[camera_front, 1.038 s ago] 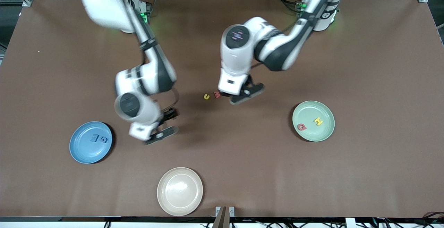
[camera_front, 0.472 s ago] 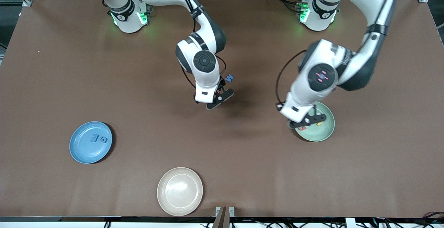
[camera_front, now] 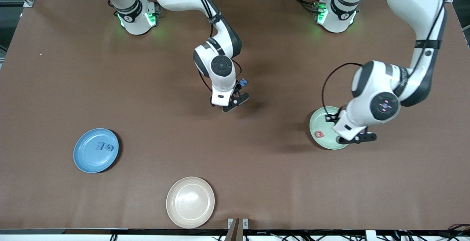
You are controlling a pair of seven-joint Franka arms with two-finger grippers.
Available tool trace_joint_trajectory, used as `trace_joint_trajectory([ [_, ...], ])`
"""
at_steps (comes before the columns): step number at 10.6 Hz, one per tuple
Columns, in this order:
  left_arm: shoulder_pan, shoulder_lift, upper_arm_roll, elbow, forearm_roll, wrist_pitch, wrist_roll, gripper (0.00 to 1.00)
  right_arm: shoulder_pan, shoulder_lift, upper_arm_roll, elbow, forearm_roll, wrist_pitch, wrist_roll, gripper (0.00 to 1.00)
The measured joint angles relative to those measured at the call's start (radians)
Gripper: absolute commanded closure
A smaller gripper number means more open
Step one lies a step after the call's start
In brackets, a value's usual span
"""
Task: Sort upper and lower case letters into plates
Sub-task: 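Carry the teal R to the green plate with the left gripper, then release the teal R onto the green plate with the left gripper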
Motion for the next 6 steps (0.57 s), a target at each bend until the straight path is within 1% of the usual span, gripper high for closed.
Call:
trace_joint_trajectory([
  [1, 0.002, 0.006, 0.015, 0.0, 0.0, 0.001, 0.031, 0.0, 0.005, 0.005, 0.0, 0.0, 0.001, 0.008, 0.013, 0.0],
  [6, -0.021, 0.006, 0.013, 0.011, 0.0, 0.001, 0.038, 0.0, 0.008, 0.037, 0.0, -0.003, 0.003, 0.066, 0.04, 0.0],
])
